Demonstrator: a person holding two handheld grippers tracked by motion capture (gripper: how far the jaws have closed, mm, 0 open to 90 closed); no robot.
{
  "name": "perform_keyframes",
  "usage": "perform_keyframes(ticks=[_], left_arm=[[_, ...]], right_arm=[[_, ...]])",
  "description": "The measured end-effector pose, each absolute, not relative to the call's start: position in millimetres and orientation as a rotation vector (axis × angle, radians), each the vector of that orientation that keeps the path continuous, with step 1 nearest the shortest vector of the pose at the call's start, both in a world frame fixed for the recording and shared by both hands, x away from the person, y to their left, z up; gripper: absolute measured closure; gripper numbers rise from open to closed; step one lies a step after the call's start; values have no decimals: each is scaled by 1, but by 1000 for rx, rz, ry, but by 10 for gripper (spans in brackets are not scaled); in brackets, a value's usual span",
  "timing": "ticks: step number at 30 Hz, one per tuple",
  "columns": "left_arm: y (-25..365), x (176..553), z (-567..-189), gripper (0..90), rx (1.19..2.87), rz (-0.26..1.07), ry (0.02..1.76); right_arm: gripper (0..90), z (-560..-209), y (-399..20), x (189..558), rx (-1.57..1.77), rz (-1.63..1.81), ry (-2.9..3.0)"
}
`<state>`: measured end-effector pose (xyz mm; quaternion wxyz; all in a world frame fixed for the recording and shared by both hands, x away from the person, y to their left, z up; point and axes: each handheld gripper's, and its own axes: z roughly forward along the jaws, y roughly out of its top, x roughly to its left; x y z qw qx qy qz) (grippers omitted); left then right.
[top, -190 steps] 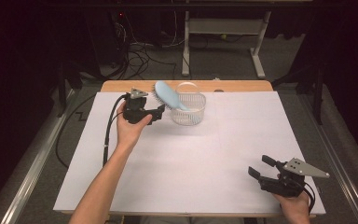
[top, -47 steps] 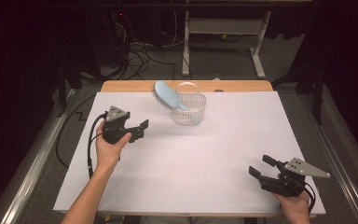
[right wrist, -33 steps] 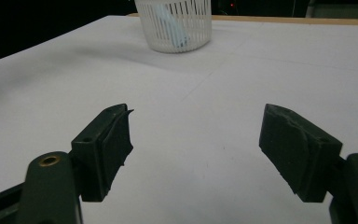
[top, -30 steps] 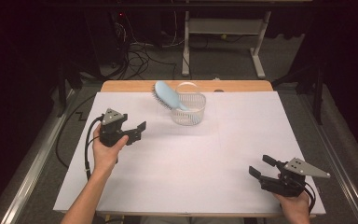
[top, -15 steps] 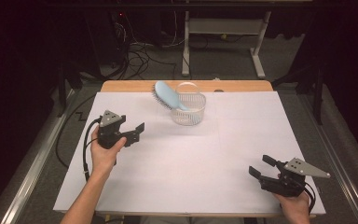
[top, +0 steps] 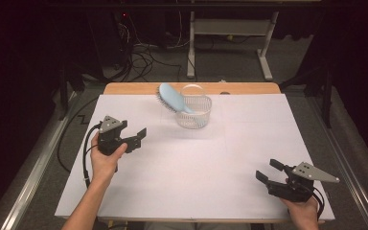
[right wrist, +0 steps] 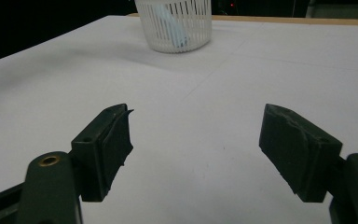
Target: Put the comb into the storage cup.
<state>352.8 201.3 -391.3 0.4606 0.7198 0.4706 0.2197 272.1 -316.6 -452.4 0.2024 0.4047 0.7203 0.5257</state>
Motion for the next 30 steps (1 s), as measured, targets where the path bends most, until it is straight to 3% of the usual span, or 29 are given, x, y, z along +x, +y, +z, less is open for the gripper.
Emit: perform_keyframes(ticks=[30], left_arm=[[215,337,-401,221,1767,553,1175]], right_arm=[[252,-453,-317,272,1135,1463,2008]])
